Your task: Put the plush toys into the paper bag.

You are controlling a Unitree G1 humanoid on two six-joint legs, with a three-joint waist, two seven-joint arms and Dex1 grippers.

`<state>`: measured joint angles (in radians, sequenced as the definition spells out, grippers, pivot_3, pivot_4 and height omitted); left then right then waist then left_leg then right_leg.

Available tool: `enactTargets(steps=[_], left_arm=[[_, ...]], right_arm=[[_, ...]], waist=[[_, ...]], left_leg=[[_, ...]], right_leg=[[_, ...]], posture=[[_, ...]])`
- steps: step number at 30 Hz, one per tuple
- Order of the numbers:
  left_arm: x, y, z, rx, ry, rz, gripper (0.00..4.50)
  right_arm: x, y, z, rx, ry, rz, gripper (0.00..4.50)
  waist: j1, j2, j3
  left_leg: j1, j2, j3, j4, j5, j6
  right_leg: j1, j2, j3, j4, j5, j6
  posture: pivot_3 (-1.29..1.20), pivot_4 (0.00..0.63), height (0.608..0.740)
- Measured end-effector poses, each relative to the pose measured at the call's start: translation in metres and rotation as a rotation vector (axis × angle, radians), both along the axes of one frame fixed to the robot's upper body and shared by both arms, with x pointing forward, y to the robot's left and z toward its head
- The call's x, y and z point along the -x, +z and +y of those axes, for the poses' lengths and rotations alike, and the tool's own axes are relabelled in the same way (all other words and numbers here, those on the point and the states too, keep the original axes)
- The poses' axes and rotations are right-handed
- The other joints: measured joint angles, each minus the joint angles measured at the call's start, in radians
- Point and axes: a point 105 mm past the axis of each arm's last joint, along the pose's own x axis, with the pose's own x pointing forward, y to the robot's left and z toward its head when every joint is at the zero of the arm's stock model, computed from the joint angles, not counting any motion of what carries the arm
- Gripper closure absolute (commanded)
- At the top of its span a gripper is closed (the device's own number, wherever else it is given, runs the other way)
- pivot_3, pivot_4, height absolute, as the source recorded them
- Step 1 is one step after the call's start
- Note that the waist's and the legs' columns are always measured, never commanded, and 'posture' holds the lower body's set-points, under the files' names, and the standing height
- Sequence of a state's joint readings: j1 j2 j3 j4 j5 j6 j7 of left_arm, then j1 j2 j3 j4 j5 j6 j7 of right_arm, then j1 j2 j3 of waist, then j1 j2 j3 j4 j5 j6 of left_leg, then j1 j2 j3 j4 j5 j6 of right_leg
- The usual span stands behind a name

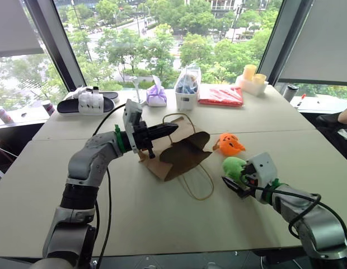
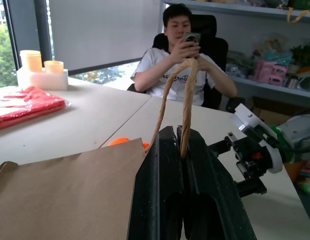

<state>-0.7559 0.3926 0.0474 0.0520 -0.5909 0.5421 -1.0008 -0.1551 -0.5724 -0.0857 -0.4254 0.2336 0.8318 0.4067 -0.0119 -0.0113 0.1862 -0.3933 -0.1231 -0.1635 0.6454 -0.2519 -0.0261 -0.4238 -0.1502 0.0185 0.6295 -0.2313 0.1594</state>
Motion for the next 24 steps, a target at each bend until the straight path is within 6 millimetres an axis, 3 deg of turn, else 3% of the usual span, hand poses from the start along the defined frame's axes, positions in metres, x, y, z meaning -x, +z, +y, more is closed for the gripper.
enactTargets(steps=[4,6,8,10,14,19,22,24], left_arm=[[0.003,0.002,-0.002,-0.005,-0.006,-0.016,4.5],[0.003,0.003,-0.002,-0.005,-0.004,-0.017,4.5],[0.002,0.003,-0.002,-0.005,-0.002,-0.017,4.5],[0.002,0.003,-0.001,-0.004,0.001,-0.017,4.5],[0.003,0.003,-0.002,-0.005,0.002,-0.021,4.5],[0.002,0.001,0.001,-0.011,0.011,-0.015,4.5],[0.002,0.001,0.002,-0.016,0.015,-0.016,4.5],[0.001,0.0,0.003,-0.016,0.013,-0.011,4.5]], right_arm=[[-0.015,-0.01,-0.006,0.162,0.004,-0.039,0.03],[-0.022,-0.008,-0.009,0.25,0.021,-0.081,0.57],[-0.026,-0.008,-0.014,0.284,0.012,-0.102,1.34],[-0.028,-0.008,-0.017,0.295,0.005,-0.114,2.54],[-0.03,-0.004,-0.019,0.301,0.004,-0.135,4.47],[-0.029,0.003,-0.018,0.267,0.011,-0.14,4.47],[-0.019,0.032,0.002,0.173,0.106,-0.193,4.47],[-0.007,0.067,0.032,0.103,0.251,-0.27,4.47]], waist=[[-0.001,0.0,0.0],[0.0,0.0,0.0],[0.0,0.0,0.0],[0.0,0.0,0.0],[-0.001,0.0,0.0],[0.0,0.0,0.0],[-0.001,0.0,0.0],[-0.004,0.0,0.0]], left_leg=[[0.0,0.0,0.0,0.0,0.0,0.0],[0.0,0.0,0.0,0.0,0.0,0.0],[0.0,0.0,0.0,0.0,0.0,0.0],[0.0,0.0,0.0,0.0,0.0,0.0],[0.0,0.0,0.0,0.0,0.0,0.0],[0.0,0.0,0.0,0.0,0.0,0.0],[0.0,0.001,0.0,0.0,0.0,0.0],[0.0,0.001,0.0,0.0,0.0,0.0]], right_leg=[[0.0,0.0,0.0,0.0,0.0,0.0],[0.0,0.0,0.0,0.0,0.0,0.0],[0.001,0.0,0.0,0.0,0.0,0.0],[0.001,0.0,0.0,0.0,0.0,0.0],[0.001,0.0,0.0,0.0,0.0,0.0],[0.001,0.0,0.0,0.0,0.0,0.0],[0.0,0.0,0.0,0.0,0.0,0.0],[0.0,0.0,0.0,0.0,0.0,0.0]], posture=[[0.0,0.15,0.74],[0.0,0.15,0.74],[0.0,0.15,0.74],[0.0,0.15,0.74],[0.0,0.15,0.74],[0.0,0.15,0.74],[0.0,0.15,0.74],[0.0,0.15,0.74]])
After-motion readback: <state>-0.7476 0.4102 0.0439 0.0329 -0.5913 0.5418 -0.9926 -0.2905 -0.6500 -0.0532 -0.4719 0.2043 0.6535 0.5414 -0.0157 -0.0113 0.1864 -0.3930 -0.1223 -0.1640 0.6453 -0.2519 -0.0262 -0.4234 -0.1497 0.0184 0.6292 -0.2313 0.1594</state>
